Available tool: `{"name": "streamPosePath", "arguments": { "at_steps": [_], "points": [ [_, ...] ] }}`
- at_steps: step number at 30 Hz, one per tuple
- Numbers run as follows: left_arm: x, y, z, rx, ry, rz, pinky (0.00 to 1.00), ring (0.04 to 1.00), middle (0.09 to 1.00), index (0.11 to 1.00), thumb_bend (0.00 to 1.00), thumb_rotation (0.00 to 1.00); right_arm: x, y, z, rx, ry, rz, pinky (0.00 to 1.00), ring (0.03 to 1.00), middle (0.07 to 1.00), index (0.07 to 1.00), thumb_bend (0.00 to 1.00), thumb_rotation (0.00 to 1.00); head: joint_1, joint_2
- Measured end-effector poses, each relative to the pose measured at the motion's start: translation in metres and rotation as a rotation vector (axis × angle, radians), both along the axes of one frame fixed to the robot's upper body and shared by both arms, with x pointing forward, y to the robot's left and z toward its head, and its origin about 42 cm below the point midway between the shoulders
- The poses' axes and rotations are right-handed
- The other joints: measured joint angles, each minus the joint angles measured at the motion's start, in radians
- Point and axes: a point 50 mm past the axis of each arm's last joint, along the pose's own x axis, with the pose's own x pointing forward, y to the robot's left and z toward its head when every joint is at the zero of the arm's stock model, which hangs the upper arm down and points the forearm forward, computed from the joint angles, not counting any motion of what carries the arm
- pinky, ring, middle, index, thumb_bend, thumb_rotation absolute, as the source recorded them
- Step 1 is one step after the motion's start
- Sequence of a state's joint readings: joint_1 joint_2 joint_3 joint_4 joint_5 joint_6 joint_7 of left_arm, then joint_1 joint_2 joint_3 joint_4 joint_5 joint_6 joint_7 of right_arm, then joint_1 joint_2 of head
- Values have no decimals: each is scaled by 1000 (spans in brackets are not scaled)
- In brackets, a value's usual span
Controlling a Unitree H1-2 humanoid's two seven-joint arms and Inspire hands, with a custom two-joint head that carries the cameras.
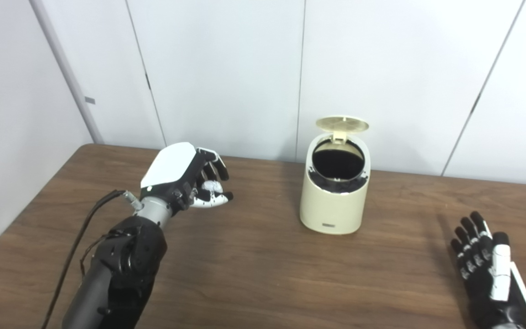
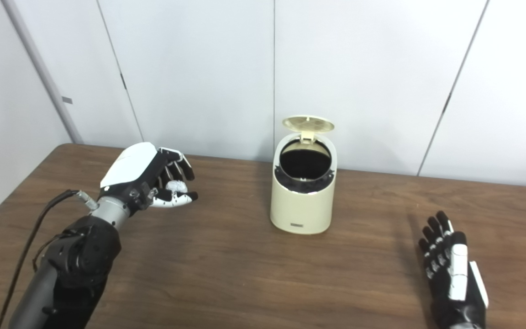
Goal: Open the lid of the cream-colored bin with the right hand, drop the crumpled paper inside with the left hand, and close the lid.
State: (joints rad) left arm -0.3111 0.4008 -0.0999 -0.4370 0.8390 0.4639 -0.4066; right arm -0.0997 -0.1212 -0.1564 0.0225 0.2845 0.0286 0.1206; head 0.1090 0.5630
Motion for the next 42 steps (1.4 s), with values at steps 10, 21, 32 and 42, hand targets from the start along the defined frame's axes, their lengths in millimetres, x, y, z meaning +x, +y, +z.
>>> {"name": "streamPosePath", "arguments": {
  "at_steps": [10, 21, 32, 42],
  "points": [
    [12, -26, 11, -38, -36, -65, 269, 377, 482, 540, 462, 0, -1, 6, 0, -19, -2, -2, 1000, 982, 974, 965, 473, 1000, -41, -8],
    [28, -53, 19, -54, -42, -126, 259, 387, 499, 540, 462, 0, -1, 8, 1, -21, 0, -4, 1000, 982, 979, 974, 492, 987, -60, -15],
    [43, -76, 21, -59, -27, -171, 259, 379, 477, 541, 461, 0, -1, 10, 1, -36, 1, -9, 1000, 974, 969, 973, 497, 974, -75, -28],
    [52, -90, 28, -44, -40, -200, 320, 371, 467, 546, 465, 0, -1, 12, 0, -53, 0, -13, 1000, 978, 969, 979, 518, 977, -78, -37]
  ]
}}
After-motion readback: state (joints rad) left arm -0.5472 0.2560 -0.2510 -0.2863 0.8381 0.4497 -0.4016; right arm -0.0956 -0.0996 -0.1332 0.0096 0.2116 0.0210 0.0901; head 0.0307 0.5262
